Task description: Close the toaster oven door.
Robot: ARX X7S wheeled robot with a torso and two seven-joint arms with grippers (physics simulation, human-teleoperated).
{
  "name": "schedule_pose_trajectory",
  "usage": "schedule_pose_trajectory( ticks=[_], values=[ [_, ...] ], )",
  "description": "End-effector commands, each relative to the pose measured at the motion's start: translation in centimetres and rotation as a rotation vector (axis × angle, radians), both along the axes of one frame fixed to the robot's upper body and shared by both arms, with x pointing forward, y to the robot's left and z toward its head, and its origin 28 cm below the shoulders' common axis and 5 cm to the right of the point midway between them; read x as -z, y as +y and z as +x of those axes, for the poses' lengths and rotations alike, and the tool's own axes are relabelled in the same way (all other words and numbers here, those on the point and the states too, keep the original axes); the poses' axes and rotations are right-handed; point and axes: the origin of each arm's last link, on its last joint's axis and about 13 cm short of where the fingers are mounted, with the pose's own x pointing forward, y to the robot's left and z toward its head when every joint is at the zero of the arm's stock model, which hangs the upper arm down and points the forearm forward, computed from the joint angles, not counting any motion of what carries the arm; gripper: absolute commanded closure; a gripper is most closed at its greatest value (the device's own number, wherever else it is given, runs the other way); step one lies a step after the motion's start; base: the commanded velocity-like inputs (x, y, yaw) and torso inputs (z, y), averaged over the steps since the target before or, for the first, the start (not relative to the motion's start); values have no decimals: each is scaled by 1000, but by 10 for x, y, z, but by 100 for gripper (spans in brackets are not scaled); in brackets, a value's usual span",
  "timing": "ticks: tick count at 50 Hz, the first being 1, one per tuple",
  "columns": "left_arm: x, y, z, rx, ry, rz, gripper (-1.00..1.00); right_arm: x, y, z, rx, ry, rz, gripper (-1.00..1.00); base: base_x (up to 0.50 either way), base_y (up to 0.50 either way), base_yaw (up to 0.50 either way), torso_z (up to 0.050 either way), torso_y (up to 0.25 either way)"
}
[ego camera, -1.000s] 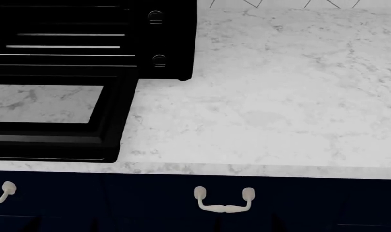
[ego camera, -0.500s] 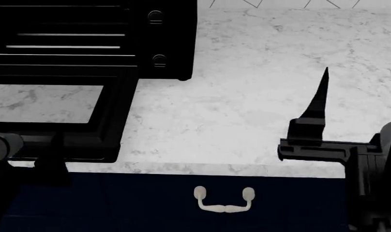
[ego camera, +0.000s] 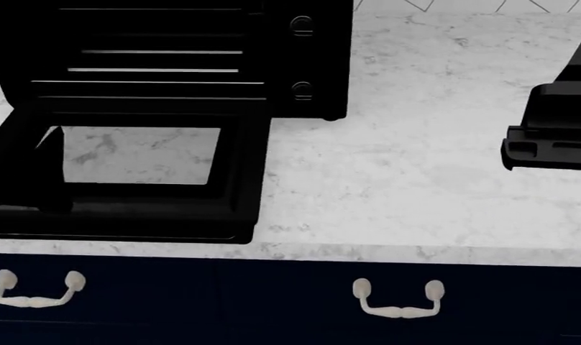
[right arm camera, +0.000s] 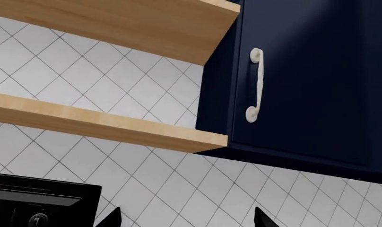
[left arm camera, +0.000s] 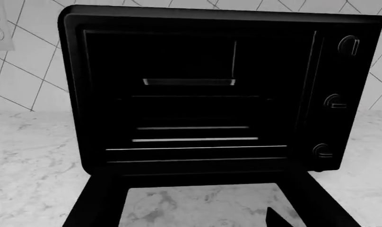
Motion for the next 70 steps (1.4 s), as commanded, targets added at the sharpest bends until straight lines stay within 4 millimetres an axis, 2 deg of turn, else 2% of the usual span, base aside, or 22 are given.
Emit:
schedule_pose_trajectory(
  ticks=[1, 32, 60, 62, 64, 70],
  values=[
    [-6, 2, -1, 3, -9, 11, -100, -3, 0, -5, 2, -5, -23, -100, 0, 500, 0, 0, 0],
    [7, 7, -2, 6, -29, 43, -100, 2, 2, -5, -14, -1, -46, -100, 0, 500, 0, 0, 0],
    [14, 6, -1, 28, -42, 64, -100, -4, 1, -12, -20, -23, -26, -100, 385, 0, 0, 0, 0],
    [15, 8, 0, 57, -88, 89, -100, -4, 1, -12, -19, -26, -26, -100, 0, 0, 0, 0, 0],
    [15, 15, -1, 84, -164, 259, -100, -8, 1, -13, -25, -31, -26, -100, 0, 0, 0, 0, 0],
    [-1, 42, -6, 119, -273, 544, -100, -8, 0, -16, -20, -37, -24, -100, 0, 0, 0, 0, 0]
  ],
)
